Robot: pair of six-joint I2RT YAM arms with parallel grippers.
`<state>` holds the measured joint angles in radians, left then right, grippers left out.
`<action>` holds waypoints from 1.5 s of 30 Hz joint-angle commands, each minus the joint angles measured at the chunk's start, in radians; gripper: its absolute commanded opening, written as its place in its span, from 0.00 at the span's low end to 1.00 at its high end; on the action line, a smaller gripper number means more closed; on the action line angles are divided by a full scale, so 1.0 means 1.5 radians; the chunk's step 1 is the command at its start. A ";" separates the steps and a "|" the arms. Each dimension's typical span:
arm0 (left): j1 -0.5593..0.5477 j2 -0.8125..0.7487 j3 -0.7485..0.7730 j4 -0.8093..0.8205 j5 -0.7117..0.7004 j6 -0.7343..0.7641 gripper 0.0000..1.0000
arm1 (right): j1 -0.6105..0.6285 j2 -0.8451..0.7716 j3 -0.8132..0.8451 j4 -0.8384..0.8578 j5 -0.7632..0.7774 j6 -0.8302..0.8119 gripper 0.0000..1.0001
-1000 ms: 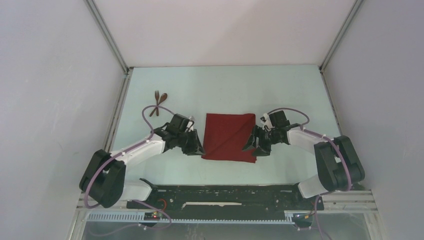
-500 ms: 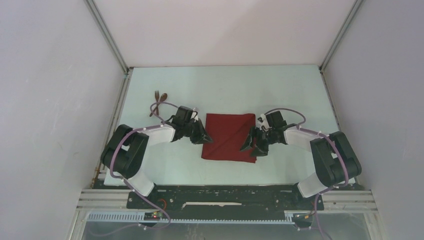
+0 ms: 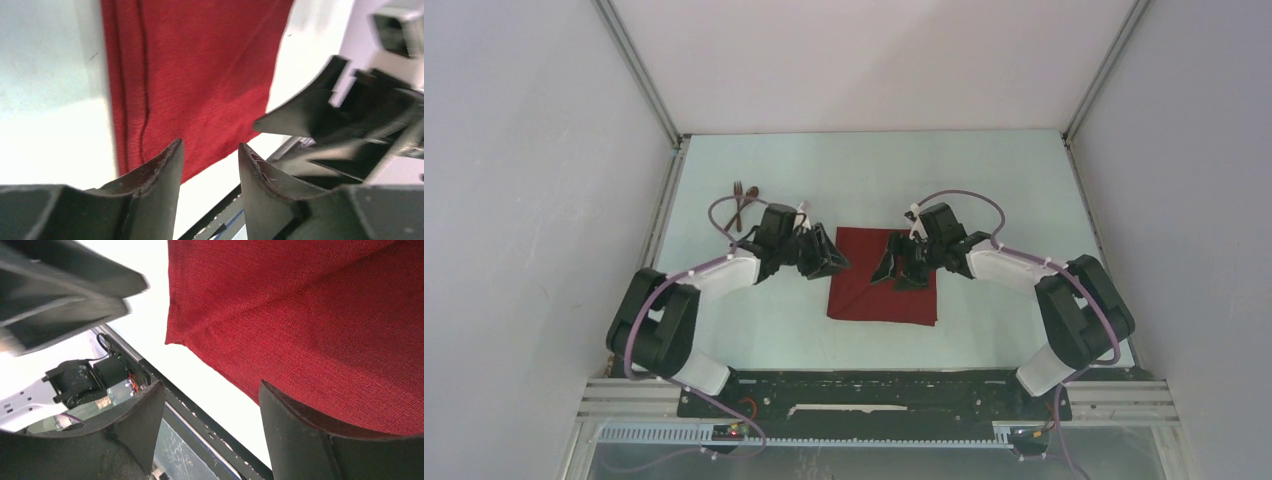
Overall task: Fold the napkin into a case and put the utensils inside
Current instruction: Rotate the upper triangle-folded napkin at the center of the board.
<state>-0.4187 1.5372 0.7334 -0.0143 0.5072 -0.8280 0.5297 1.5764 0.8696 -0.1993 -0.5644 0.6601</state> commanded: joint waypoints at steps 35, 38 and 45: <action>-0.152 -0.007 -0.245 0.323 -0.019 -0.219 0.11 | 0.047 -0.083 -0.010 -0.086 0.142 -0.049 0.73; -0.152 -0.031 -0.273 0.336 -0.020 -0.246 0.14 | 0.073 -0.079 0.002 -0.120 0.191 -0.073 0.74; -0.089 -0.173 -0.322 0.188 -0.034 -0.193 0.41 | 0.216 -0.021 0.100 -0.222 0.345 -0.070 0.72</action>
<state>-0.6205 1.4174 0.2726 0.4049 0.4755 -1.1694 0.7330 1.4944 0.8925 -0.4313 -0.2115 0.5716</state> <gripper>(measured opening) 0.367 0.737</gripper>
